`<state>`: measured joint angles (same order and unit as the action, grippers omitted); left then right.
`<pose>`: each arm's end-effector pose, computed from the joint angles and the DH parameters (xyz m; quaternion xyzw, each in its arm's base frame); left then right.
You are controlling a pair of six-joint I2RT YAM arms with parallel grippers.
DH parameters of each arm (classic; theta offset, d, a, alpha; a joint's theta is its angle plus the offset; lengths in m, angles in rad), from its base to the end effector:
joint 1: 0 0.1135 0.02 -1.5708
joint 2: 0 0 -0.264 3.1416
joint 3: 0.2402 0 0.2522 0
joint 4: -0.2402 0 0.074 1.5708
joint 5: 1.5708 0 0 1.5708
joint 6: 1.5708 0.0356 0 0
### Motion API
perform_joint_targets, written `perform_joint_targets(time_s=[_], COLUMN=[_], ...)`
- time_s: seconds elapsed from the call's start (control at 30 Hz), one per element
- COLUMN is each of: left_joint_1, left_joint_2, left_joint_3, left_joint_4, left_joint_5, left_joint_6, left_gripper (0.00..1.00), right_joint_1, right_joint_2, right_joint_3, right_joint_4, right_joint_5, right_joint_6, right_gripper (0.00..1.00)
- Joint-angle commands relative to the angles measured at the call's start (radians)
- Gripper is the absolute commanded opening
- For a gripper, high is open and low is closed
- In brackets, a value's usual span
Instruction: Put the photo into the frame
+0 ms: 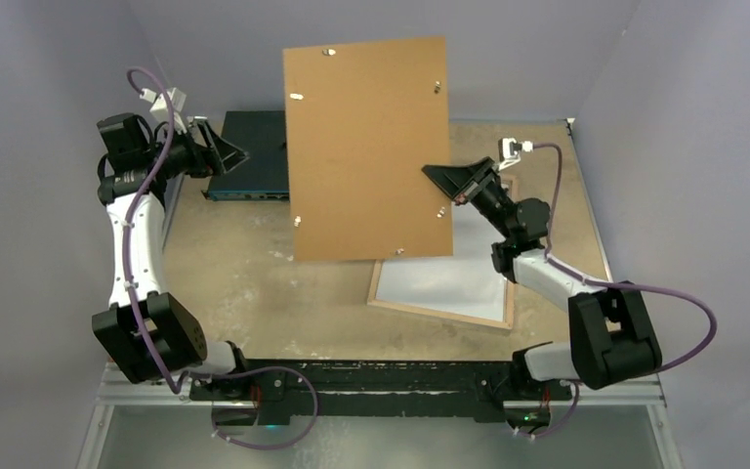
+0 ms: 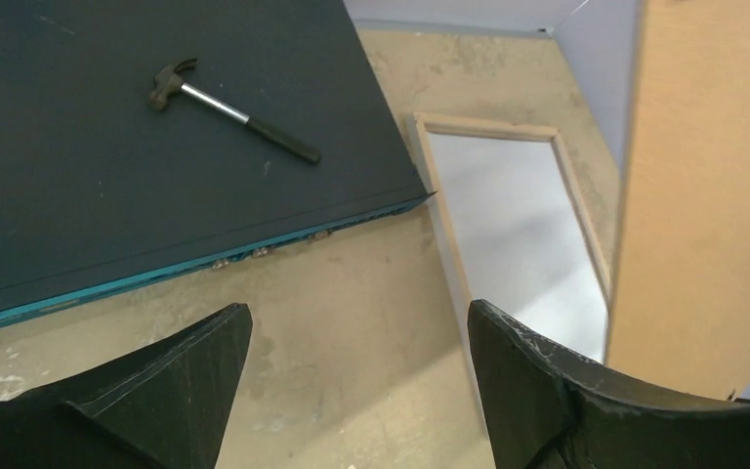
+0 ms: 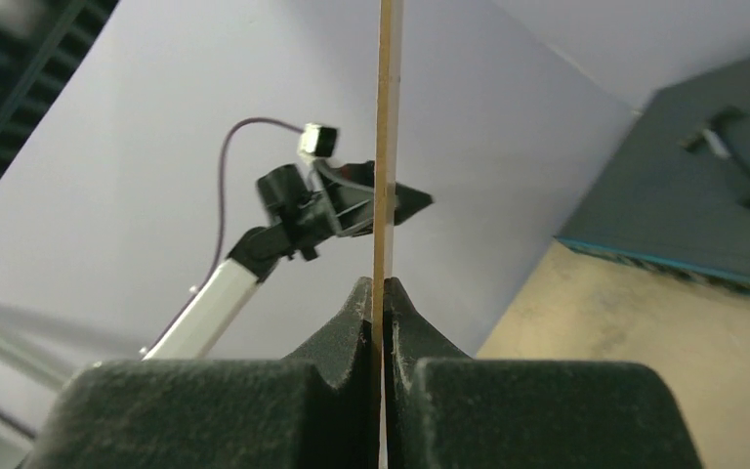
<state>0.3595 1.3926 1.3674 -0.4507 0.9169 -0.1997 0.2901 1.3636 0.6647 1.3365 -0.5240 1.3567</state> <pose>0.2951 0.0807 0.3833 0.0101 0.7995 -0.3394 0.4954 0.2594 0.0960 0.3226 0.0217 0.4918 0.7119 0.5009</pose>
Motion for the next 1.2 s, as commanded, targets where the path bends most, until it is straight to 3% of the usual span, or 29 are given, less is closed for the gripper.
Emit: perform_joint_targets(time_s=[0.0, 0.3, 0.5, 0.57, 0.77, 1.17], left_joint_1=[-0.014, -0.227, -0.33, -0.374, -0.477, -0.558], left_joint_2=[0.024, 0.084, 0.157, 0.179, 0.288, 0.385], left_joint_3=[0.032, 0.022, 0.009, 0.005, 0.064, 0.107], left_joint_4=[-0.093, -0.219, -0.252, -0.248, -0.262, -0.229], left_joint_5=[-0.026, -0.15, -0.21, -0.23, -0.256, -0.243], left_joint_6=[0.154, 0.342, 0.396, 0.411, 0.438, 0.42], left_gripper=[0.79, 0.78, 0.75, 0.75, 0.73, 0.7], right_joint_1=[-0.081, -0.315, -0.42, -0.459, -0.55, -0.624], right_joint_2=[-0.085, -0.359, -0.46, -0.473, -0.507, -0.496], right_joint_3=[-0.11, -0.352, -0.449, -0.447, -0.308, -0.301], right_joint_4=[0.077, -0.262, -0.365, -0.416, -0.837, -0.924], right_joint_5=[0.036, -0.034, -0.123, -0.164, -0.231, -0.272], right_joint_6=[0.063, 0.005, 0.002, -0.025, -0.325, -0.401], right_gripper=[0.0, 0.0, 0.0, 0.0, 0.0, 0.0])
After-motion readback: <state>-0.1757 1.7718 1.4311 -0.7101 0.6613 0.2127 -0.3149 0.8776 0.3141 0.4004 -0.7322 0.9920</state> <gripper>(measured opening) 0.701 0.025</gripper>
